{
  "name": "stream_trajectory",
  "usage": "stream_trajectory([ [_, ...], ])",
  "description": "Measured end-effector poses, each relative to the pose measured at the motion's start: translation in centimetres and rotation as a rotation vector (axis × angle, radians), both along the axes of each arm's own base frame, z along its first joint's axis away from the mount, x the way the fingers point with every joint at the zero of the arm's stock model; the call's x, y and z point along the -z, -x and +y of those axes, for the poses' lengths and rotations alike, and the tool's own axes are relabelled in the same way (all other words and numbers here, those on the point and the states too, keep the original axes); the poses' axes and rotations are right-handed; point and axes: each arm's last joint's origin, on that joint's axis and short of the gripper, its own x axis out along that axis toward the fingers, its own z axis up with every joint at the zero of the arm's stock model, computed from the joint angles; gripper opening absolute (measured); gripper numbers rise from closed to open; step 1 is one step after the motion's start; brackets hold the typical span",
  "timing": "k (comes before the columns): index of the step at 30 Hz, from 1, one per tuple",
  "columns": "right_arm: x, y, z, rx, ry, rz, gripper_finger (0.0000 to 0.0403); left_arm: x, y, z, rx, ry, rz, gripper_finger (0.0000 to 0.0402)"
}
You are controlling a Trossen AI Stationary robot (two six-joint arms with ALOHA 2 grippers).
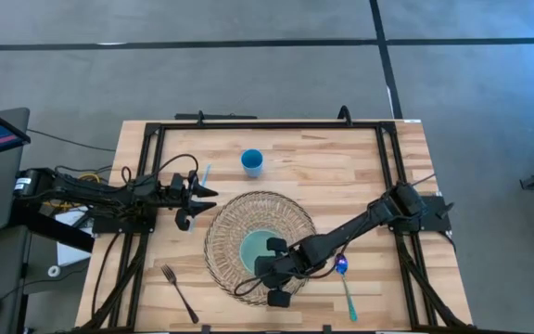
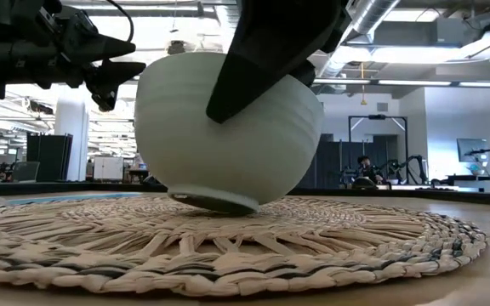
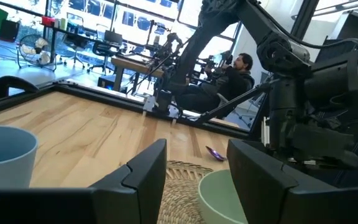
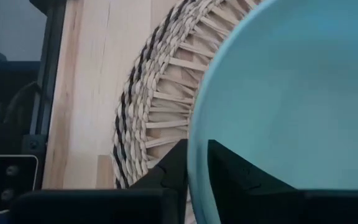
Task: Pick & Place Utensil
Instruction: Put the green bowl on the brown placemat
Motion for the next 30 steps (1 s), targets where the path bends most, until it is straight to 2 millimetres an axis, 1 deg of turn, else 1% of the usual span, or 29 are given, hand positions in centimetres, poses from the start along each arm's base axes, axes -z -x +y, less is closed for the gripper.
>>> stream_trajectory([
  [13,-0.02,-0.12,-0.19,-0.005,0.003,-0.004,0.0086,0.0,0.0,0.0,0.0,-0.001,0.0,0.0172],
  [17,-0.02,-0.1,-0.13,-0.011,-0.005,0.0,0.0107,0.0,0.0,0.0,0.0,-0.001,0.0,0.0172],
  [26,-0.39,-0.16,-0.45,-0.005,-0.011,-0.007,0.017,0.0,0.0,0.0,0.0,-0.001,0.0,0.0172],
  [30,-0.75,-0.24,-0.75,0.002,-0.015,-0.015,0.0187,0.0,0.0,0.0,0.0,-0.002,0.0,0.0172],
])
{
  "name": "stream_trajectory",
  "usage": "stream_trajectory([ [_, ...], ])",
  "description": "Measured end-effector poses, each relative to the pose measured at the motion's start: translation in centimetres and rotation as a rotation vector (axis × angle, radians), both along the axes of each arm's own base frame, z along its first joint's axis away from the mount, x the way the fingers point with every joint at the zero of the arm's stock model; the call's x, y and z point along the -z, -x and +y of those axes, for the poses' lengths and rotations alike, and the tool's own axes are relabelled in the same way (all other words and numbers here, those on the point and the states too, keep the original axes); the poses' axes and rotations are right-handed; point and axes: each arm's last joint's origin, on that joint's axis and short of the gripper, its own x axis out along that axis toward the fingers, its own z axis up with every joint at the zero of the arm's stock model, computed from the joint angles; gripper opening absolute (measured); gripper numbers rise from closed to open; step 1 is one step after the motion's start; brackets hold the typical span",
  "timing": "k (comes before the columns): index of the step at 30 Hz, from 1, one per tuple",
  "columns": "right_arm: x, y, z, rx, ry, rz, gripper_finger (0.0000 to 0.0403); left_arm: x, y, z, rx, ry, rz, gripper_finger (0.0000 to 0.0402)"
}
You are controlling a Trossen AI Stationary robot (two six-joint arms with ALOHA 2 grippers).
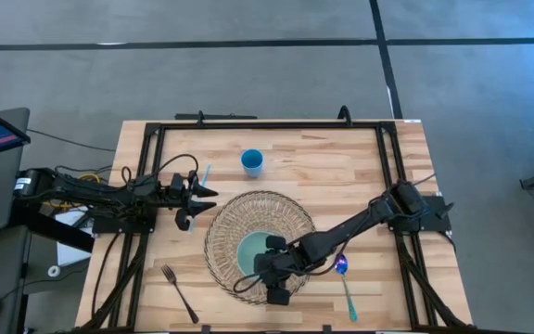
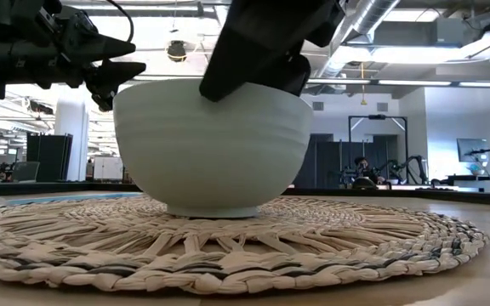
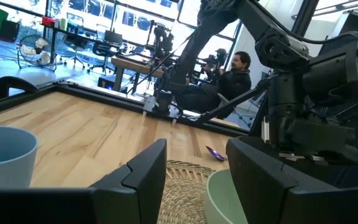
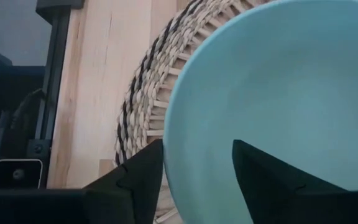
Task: Pick & Place Utensil
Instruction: Put the green bowl on the brown placemat, then put the blue spoon into the green bowl on the brown placemat
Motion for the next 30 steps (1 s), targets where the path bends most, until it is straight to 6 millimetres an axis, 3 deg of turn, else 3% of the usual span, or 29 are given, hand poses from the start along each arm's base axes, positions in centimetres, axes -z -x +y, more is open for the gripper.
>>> stream_trajectory([
  [16,-2.8,0.6,-0.9,0.034,-0.049,-0.024,0.0171,0.1,-0.1,0.0,0.0,0.0,0.008,0.0172],
  [26,-6.5,2.7,-1.4,0.14,-0.136,-0.018,0.0161,0.1,-0.1,0.0,0.0,0.0,0.012,0.0172],
  [30,-7.0,3.4,-0.8,0.131,-0.144,-0.015,0.0151,0.2,-0.1,0.0,0.003,0.011,0.015,0.0172],
])
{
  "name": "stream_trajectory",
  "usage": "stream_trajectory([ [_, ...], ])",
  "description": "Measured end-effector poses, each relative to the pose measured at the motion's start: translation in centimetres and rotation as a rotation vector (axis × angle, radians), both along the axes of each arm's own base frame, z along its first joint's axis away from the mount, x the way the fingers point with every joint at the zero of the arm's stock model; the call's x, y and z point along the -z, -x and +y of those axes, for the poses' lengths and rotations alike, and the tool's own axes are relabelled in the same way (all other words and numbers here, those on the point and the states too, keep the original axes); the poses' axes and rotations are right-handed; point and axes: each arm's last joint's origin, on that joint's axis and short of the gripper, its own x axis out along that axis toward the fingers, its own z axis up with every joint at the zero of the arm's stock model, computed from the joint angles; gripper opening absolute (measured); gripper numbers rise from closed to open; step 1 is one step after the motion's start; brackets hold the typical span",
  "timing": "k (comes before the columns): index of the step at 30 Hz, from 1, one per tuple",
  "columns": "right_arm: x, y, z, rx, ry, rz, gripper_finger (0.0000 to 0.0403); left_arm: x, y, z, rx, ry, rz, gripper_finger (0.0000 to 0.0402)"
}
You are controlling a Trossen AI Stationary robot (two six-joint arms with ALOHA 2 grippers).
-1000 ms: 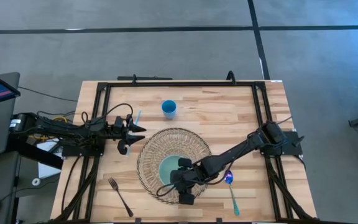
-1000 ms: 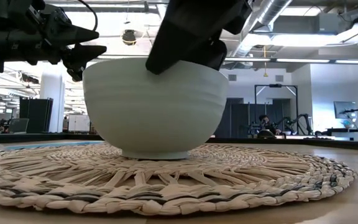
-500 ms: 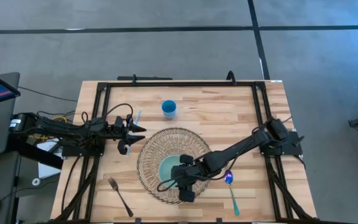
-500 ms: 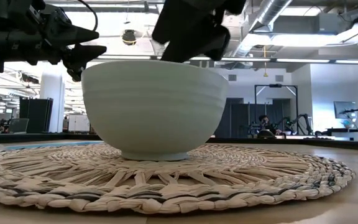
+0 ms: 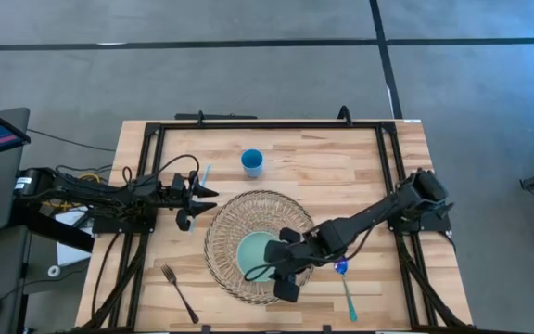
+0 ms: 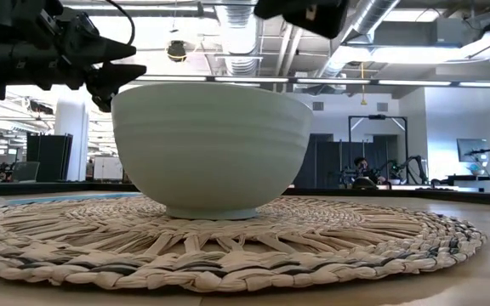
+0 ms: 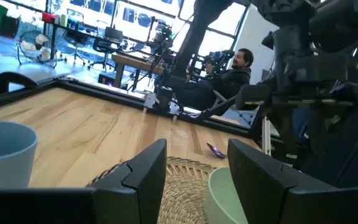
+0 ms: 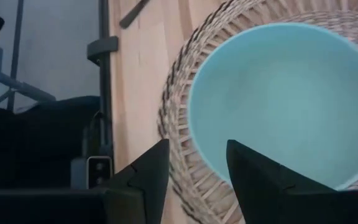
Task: Pick & Place Utensil
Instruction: Put the blue spoon into the green bowl on the brown placemat
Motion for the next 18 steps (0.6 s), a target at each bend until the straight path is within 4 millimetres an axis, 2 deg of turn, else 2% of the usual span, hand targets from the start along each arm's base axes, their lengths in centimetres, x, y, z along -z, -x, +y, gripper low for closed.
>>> stream_trajectory([
  [6,0.3,0.6,1.2,-0.027,0.015,0.009,0.0137,-0.9,0.0,0.0,0.044,0.141,-0.052,0.0172],
  [12,0.0,1.0,1.8,0.043,0.086,-0.042,0.013,-2.3,-0.6,-1.2,0.145,0.111,-0.06,0.0172],
  [18,0.1,1.4,2.2,-0.081,0.186,-0.048,0.0129,-3.7,-2.1,-2.8,0.201,0.068,-0.042,0.0172],
])
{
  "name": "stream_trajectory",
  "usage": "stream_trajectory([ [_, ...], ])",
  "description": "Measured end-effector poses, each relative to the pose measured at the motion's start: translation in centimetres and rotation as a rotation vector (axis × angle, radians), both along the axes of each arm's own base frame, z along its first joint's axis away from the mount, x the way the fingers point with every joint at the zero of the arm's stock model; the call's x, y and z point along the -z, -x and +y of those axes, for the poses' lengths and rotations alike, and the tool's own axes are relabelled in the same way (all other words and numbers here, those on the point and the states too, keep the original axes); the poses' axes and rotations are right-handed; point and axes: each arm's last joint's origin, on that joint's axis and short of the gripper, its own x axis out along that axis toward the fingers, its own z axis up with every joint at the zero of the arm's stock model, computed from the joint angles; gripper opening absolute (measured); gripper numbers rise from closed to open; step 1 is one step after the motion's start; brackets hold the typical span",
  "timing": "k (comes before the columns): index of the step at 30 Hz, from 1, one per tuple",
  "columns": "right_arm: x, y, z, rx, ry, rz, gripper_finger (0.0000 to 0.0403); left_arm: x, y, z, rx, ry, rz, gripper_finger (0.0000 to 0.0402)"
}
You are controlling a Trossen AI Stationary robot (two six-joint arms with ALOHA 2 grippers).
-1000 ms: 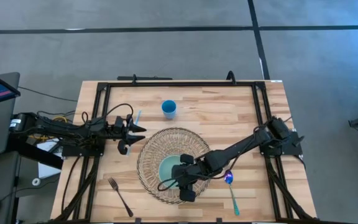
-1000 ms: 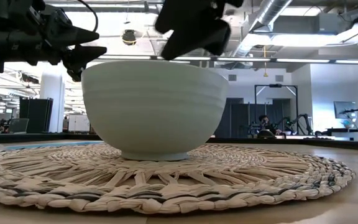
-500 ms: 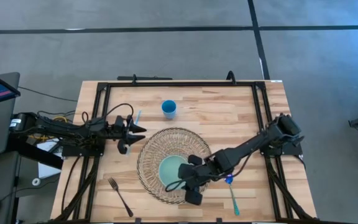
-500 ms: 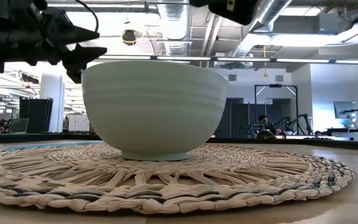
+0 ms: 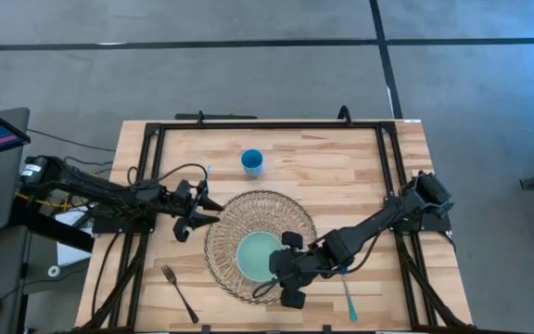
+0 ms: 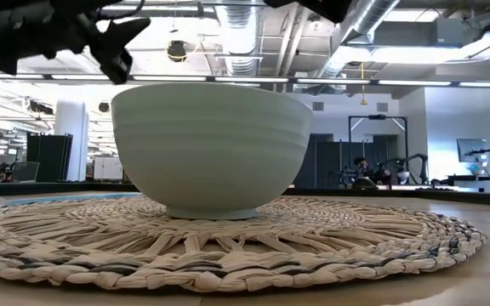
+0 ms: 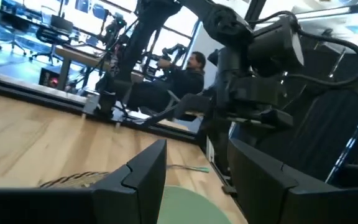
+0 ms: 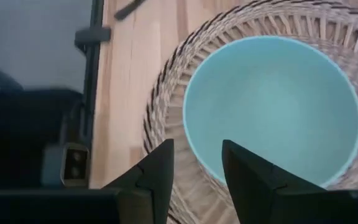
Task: Pick & Place Utensil
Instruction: Put the blue spoon into the green bowl on the brown placemat
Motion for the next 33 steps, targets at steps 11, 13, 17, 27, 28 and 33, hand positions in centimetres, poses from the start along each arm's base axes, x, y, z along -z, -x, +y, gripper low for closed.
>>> stream_trajectory([
  [11,1.5,1.8,-1.5,0.083,0.208,0.196,0.0129,-3.3,-4.0,-3.9,-0.155,-0.18,0.208,0.0172],
  [13,1.6,1.8,-1.8,0.066,0.232,0.224,0.0129,-4.0,-4.2,-4.8,-0.197,-0.21,0.247,0.0172],
  [17,1.6,1.9,-2.3,0.079,0.237,0.25,0.0129,-4.7,-4.1,-6.4,-0.3,-0.244,0.314,0.0172],
  [27,1.9,2.2,-4.0,0.05,0.33,0.349,0.0129,-6.5,-2.4,-10.0,-0.446,-0.27,0.342,0.0172],
  [28,1.9,2.0,-4.1,0.039,0.334,0.347,0.0129,-6.5,-2.4,-10.3,-0.464,-0.272,0.344,0.0172],
  [33,1.9,2.1,-4.7,0.087,0.285,0.392,0.0129,-6.4,-2.3,-11.5,-0.486,-0.294,0.352,0.0172],
])
